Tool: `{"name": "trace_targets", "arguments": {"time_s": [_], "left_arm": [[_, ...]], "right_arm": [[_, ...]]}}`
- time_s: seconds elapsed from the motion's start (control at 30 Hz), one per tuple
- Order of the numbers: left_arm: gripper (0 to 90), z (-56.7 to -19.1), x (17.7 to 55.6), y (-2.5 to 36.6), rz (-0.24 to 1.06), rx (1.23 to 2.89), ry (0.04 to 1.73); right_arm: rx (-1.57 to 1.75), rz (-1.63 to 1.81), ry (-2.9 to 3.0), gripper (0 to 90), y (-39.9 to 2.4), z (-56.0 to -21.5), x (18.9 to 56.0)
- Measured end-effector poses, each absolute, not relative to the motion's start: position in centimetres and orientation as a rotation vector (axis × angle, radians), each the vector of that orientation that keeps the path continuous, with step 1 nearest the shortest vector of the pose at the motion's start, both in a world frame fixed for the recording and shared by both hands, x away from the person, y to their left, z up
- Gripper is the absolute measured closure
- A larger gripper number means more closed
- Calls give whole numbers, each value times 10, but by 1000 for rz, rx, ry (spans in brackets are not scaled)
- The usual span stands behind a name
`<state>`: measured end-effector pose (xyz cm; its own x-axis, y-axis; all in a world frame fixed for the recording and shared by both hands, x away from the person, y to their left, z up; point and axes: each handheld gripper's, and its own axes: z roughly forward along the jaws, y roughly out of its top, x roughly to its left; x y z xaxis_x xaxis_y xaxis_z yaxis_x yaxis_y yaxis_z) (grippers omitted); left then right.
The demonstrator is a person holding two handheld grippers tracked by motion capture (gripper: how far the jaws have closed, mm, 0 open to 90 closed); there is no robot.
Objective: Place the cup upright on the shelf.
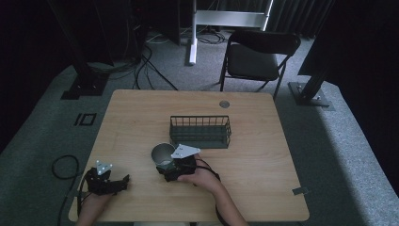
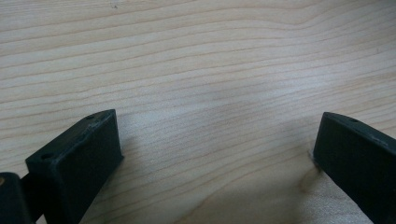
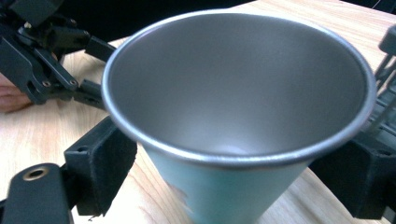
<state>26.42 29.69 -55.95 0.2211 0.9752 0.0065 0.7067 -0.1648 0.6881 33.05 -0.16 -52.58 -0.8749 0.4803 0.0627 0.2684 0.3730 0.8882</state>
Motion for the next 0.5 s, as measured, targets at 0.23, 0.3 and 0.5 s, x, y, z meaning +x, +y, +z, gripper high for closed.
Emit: {"name": "trace_targets", "arguments": {"time_s": [0.23,0.3,0.5], "left_arm": [[15,-559,264,297,623,1942,1546],[15,-559,264,297,624,1942,1546],[15,-559,264,297,624,1942,1545]], "right_arm": [[653,1494,2401,150,7,-526,330],[645,1490,2419,153,9,-524,329],[635,1511,2404,154,11,-516,329]]}}
